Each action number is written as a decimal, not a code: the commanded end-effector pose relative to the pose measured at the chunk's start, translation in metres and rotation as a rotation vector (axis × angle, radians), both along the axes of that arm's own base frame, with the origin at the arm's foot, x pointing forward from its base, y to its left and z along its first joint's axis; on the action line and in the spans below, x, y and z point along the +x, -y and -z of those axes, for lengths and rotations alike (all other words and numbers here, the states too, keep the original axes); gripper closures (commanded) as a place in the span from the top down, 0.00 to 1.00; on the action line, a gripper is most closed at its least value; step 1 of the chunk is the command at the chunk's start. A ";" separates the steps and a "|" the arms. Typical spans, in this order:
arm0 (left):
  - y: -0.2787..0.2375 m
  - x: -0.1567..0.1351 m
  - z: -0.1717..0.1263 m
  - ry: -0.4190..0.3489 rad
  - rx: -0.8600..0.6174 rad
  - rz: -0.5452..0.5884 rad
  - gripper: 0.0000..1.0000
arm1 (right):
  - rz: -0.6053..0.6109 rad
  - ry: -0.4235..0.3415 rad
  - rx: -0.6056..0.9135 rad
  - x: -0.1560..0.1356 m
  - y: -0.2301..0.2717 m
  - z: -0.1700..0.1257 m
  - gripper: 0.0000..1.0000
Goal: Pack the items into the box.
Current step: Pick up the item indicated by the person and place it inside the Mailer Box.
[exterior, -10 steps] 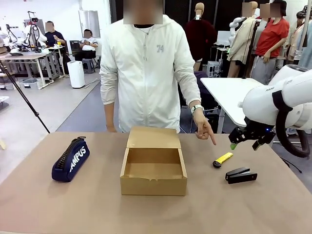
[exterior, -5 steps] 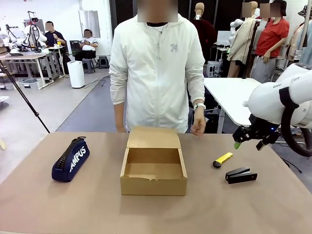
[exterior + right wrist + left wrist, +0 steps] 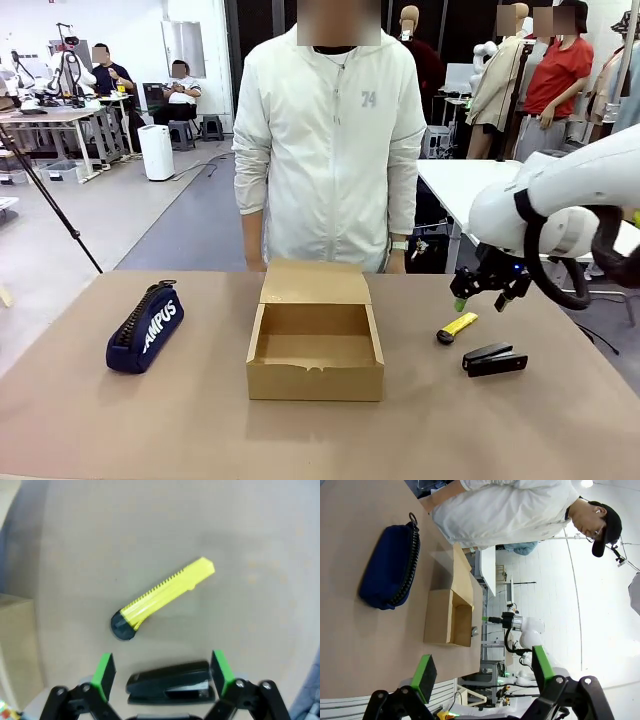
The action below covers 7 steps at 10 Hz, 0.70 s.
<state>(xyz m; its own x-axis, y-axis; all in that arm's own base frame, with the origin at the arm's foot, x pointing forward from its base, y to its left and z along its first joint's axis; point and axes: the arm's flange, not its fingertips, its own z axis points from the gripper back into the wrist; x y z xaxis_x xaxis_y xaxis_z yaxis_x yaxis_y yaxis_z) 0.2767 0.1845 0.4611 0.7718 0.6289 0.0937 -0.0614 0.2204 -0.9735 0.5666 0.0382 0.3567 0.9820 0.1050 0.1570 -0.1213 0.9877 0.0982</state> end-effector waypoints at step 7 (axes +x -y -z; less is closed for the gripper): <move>-0.001 -0.001 -0.001 0.019 0.002 0.004 1.00 | -1.372 0.116 -0.051 0.012 -0.005 -0.010 1.00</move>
